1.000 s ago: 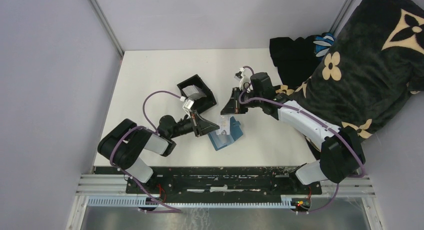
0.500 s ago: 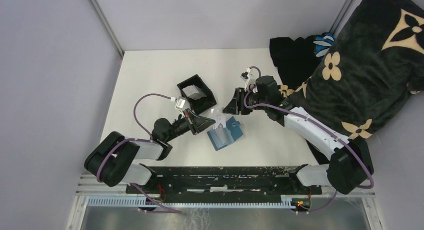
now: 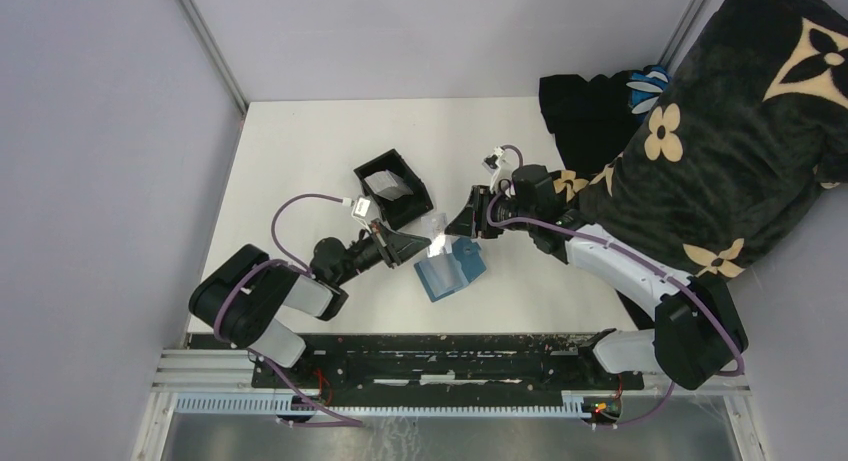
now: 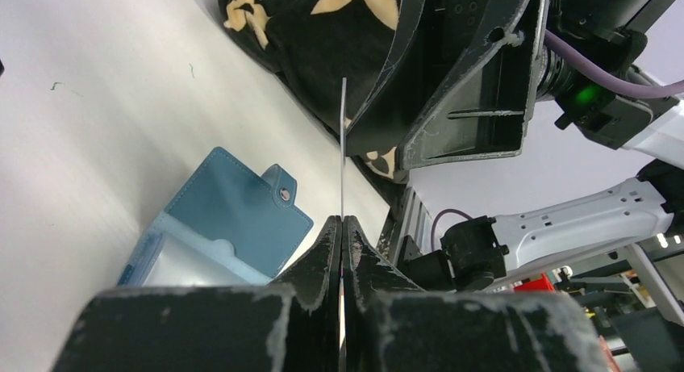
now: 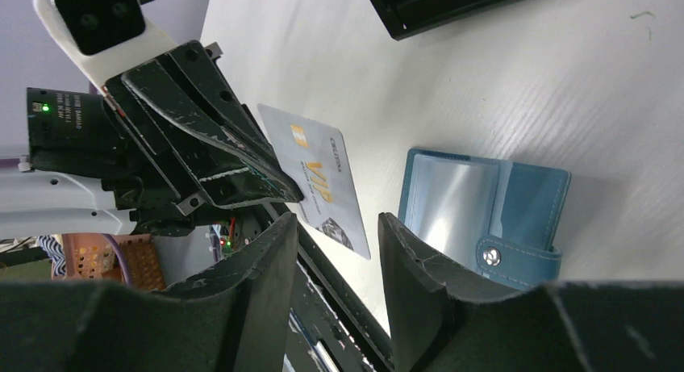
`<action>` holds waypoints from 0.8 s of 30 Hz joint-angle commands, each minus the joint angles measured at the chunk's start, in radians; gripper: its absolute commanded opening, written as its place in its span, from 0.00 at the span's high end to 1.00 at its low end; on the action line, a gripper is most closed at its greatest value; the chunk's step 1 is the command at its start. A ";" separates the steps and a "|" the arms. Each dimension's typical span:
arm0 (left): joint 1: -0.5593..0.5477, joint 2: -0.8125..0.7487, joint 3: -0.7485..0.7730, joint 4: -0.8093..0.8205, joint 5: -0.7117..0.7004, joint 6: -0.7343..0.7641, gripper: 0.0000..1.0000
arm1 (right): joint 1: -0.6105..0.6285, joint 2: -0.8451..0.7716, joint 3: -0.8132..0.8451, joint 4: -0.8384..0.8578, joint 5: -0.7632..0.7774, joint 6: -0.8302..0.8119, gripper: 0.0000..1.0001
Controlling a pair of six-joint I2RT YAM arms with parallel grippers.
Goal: Put the credit cards into the card holder
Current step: Pick up the credit card from the storage box.
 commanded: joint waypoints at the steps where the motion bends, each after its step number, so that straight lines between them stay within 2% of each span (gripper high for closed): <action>1: 0.002 0.028 0.005 0.148 -0.004 -0.071 0.97 | 0.000 0.018 -0.009 0.121 -0.044 0.029 0.52; 11: 0.001 0.019 0.008 0.140 -0.002 -0.073 0.97 | 0.000 0.059 -0.033 0.179 -0.049 0.048 0.53; 14: 0.001 0.026 0.011 0.145 -0.002 -0.077 0.97 | 0.000 0.079 -0.036 0.213 -0.070 0.069 0.56; 20: -0.001 0.040 0.017 0.155 0.000 -0.083 0.97 | 0.000 0.123 -0.062 0.356 -0.124 0.146 0.68; 23: 0.000 0.049 0.019 0.159 0.000 -0.085 0.97 | 0.000 0.147 -0.079 0.432 -0.147 0.194 0.80; 24: 0.000 0.051 0.017 0.160 -0.001 -0.086 0.97 | 0.000 0.150 -0.085 0.453 -0.151 0.209 0.87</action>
